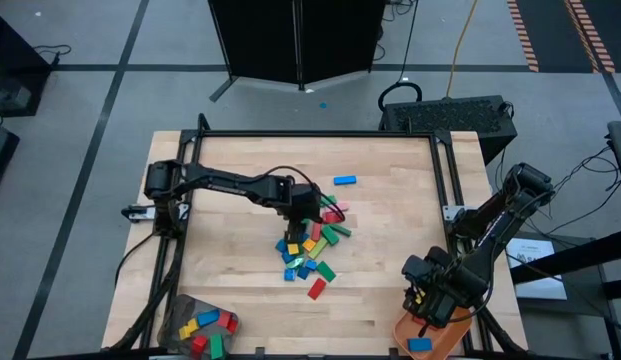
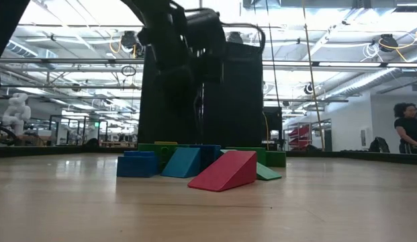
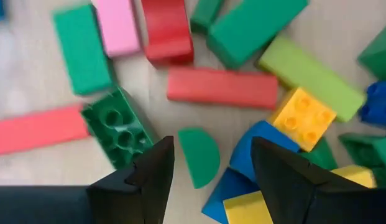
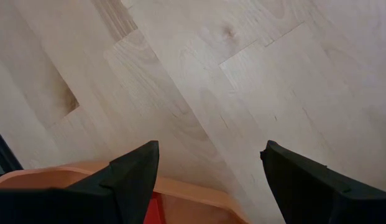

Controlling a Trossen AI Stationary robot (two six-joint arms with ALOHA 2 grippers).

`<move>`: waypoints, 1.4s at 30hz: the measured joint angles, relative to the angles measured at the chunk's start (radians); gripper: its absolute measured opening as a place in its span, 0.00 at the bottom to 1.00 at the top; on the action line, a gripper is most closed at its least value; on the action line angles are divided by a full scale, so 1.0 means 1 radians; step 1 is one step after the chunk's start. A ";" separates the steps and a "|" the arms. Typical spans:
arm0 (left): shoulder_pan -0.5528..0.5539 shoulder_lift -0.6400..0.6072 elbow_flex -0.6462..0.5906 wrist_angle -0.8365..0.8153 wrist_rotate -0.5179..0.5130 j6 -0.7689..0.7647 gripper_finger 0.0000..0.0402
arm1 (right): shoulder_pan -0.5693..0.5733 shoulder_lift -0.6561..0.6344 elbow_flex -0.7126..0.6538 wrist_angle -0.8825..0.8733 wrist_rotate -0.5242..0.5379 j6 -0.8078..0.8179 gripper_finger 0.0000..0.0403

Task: Sort blocks by size
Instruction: Put the green semicircle block into the black bin

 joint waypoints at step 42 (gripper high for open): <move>-0.386 -0.412 0.150 -0.723 0.051 -0.414 0.19 | 0.000 0.000 0.000 -0.016 0.000 -0.026 0.69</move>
